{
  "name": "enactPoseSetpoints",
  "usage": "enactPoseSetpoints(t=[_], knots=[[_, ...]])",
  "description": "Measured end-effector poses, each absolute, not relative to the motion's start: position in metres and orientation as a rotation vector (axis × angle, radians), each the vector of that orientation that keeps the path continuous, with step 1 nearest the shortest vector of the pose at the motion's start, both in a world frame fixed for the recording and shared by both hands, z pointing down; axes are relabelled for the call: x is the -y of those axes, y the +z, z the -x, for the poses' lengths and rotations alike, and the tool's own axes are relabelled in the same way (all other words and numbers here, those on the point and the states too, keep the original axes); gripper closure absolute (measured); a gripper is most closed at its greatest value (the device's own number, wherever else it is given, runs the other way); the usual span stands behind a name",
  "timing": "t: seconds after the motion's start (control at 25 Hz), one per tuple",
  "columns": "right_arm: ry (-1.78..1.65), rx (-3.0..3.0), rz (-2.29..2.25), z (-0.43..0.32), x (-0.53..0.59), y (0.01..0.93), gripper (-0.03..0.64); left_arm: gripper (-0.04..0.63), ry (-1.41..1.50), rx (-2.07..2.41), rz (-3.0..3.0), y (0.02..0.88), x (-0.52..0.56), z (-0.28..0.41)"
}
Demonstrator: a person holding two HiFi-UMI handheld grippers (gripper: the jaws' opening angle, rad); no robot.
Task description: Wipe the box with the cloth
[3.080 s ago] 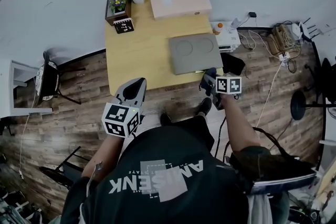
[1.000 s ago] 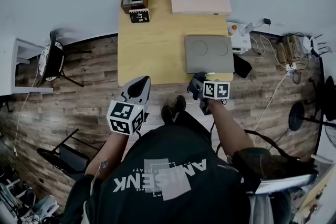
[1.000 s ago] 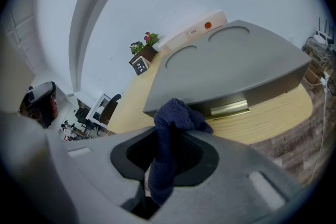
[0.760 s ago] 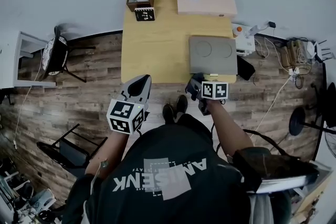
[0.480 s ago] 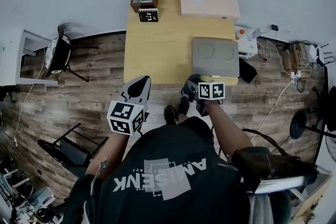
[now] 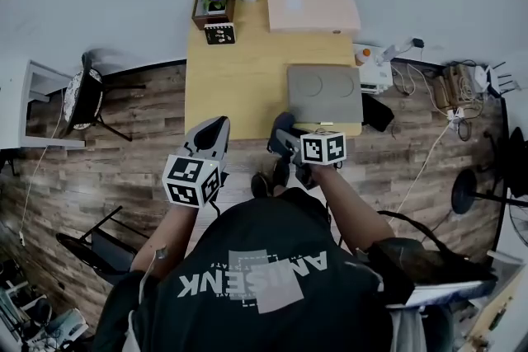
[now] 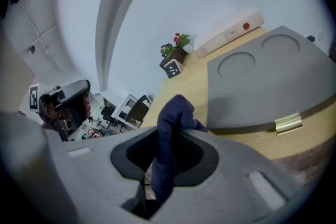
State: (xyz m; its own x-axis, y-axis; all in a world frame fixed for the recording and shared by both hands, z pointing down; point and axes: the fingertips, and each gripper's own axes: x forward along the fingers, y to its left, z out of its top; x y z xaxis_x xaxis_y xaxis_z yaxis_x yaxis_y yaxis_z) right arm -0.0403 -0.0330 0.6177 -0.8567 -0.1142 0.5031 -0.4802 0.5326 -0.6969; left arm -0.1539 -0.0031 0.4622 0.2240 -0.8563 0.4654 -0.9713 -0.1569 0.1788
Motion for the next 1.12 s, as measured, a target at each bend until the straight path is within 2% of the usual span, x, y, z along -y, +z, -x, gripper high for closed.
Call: enactPoseSetpoints(t=[0.28,1.12], knots=[[1.197,2.4,-0.713,0.05,0.048,0.606,0.546,0.595,0.363,1.687,-2.098,0.442,0.029,0.168],[1.551,1.874,-1.813,0.042,0.046,0.684,0.546,0.595,0.512,1.249,-2.377,0.489,0.086,0.284]])
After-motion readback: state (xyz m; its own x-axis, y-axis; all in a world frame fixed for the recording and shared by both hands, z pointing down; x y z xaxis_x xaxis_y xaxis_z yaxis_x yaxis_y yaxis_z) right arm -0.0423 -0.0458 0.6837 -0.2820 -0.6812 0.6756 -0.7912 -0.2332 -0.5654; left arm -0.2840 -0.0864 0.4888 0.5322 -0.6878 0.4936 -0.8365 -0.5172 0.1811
